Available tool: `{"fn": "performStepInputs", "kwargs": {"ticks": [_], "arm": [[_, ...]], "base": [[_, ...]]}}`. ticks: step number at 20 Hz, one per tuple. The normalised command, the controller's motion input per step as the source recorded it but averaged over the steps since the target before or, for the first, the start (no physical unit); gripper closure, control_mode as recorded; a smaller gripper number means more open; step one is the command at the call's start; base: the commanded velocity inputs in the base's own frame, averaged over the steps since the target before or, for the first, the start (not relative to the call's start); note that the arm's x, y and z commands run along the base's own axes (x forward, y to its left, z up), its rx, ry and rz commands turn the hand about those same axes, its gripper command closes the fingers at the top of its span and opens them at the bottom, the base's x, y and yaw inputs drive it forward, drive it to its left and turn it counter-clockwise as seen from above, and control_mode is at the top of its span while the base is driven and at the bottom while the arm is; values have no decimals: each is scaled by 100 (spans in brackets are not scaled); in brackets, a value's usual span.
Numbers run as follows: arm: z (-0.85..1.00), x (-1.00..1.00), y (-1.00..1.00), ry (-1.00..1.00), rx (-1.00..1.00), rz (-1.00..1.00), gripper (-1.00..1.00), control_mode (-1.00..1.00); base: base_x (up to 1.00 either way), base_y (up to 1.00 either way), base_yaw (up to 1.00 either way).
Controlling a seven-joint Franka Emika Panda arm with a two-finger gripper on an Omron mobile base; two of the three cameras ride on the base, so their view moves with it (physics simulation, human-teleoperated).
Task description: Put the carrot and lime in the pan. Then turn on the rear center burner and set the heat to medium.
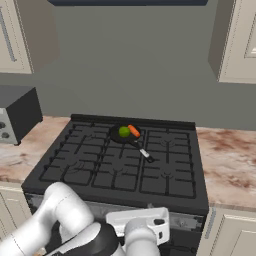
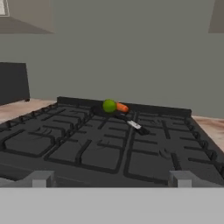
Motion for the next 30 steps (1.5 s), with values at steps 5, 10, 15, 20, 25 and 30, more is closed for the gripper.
{"fn": "performStepInputs", "kwargs": {"ticks": [5, 10, 15, 20, 25, 30], "arm": [[-41, -1, 17, -5, 0, -1, -100, -100], [-44, 0, 15, -2, 0, -6, -100, -100], [-47, -8, 0, 0, 0, -8, -100, -100], [-57, 0, 2, 0, 0, -3, -100, -100], [-20, 9, 3, 0, 0, 0, -100, -100], [-2, 17, -4, 0, 0, 1, -100, -100]], "base": [[0, 0, 0], [0, 0, 0], [0, 0, 0], [0, 0, 0], [0, 0, 0], [0, 0, 0]]}}
